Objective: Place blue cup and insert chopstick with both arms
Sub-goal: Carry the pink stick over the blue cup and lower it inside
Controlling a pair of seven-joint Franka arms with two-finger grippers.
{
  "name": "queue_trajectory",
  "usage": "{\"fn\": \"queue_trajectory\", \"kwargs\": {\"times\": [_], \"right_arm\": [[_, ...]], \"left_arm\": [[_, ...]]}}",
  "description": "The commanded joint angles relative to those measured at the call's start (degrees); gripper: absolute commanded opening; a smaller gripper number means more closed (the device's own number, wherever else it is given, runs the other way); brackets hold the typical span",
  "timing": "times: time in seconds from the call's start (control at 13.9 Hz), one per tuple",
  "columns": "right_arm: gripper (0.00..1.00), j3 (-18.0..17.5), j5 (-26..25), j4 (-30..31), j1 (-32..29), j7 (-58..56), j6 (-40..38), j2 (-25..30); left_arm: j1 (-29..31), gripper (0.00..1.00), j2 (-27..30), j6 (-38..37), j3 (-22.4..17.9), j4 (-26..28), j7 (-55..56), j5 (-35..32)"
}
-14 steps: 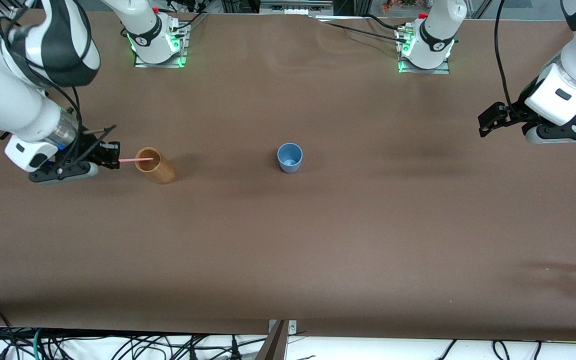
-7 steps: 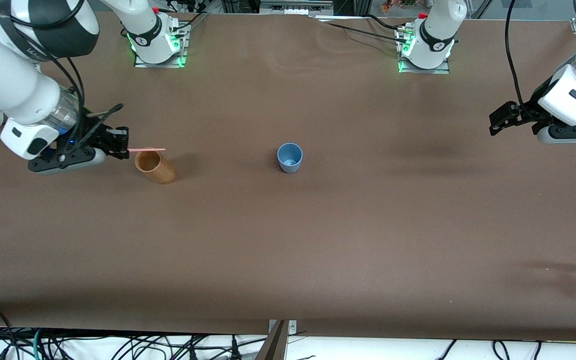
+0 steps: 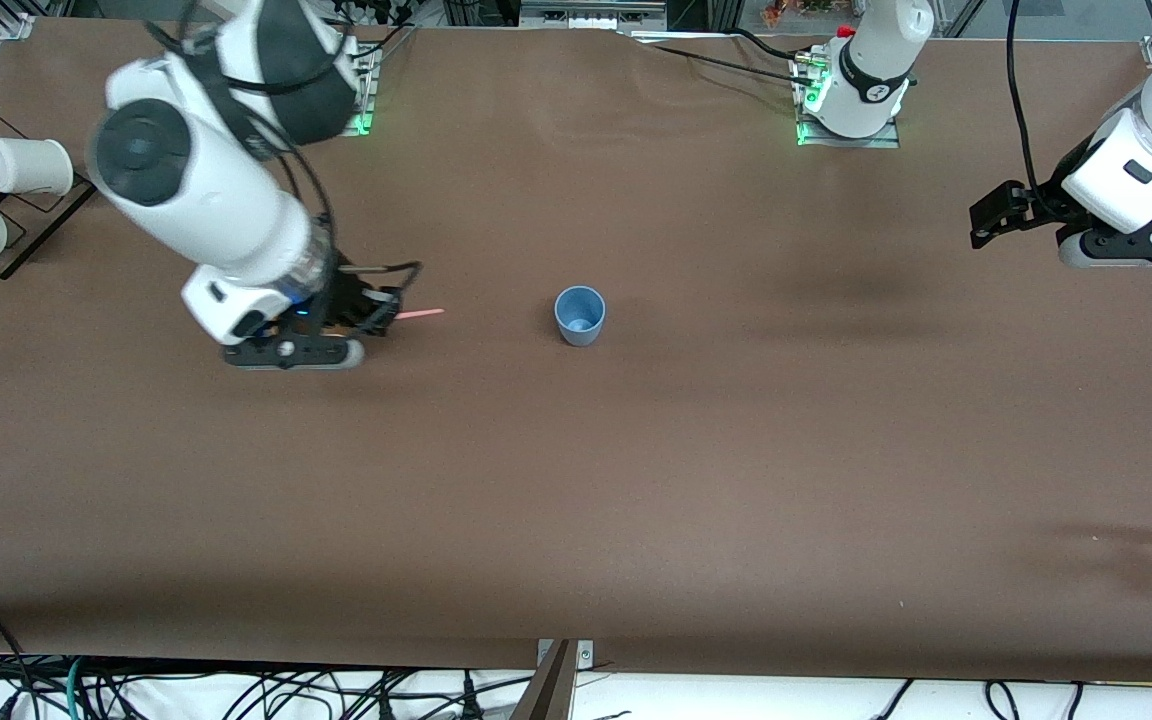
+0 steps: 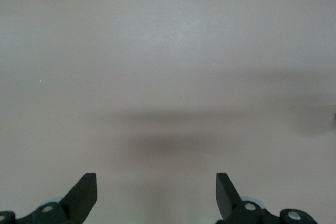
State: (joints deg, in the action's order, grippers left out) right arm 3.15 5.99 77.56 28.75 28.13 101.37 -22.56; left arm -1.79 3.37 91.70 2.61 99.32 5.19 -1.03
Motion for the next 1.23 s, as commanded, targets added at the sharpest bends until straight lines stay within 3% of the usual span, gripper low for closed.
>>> {"fn": "queue_trajectory", "kwargs": {"times": [0.0,0.14,0.22,1.15], "right_arm": [[0.0,10.4,4.5,-9.2,11.8,7.5,-2.3,-6.5],[0.0,17.6,10.4,-11.6,18.2,11.1,-2.2,-9.2],[0.0,18.8,11.9,-12.1,19.6,12.1,-1.9,-9.7],[0.0,18.9,11.9,-8.1,26.7,20.0,0.1,-12.7]], "left_arm": [[0.3,1.0,0.3,-1.1,0.1,-0.7,-1.4,1.4],[0.3,1.0,0.3,-1.1,0.0,-0.7,-1.5,1.3],[0.3,1.0,0.3,-1.1,0.0,-0.7,-1.5,1.3],[0.3,1.0,0.3,-2.2,0.8,-0.7,-1.4,1.0]]}}
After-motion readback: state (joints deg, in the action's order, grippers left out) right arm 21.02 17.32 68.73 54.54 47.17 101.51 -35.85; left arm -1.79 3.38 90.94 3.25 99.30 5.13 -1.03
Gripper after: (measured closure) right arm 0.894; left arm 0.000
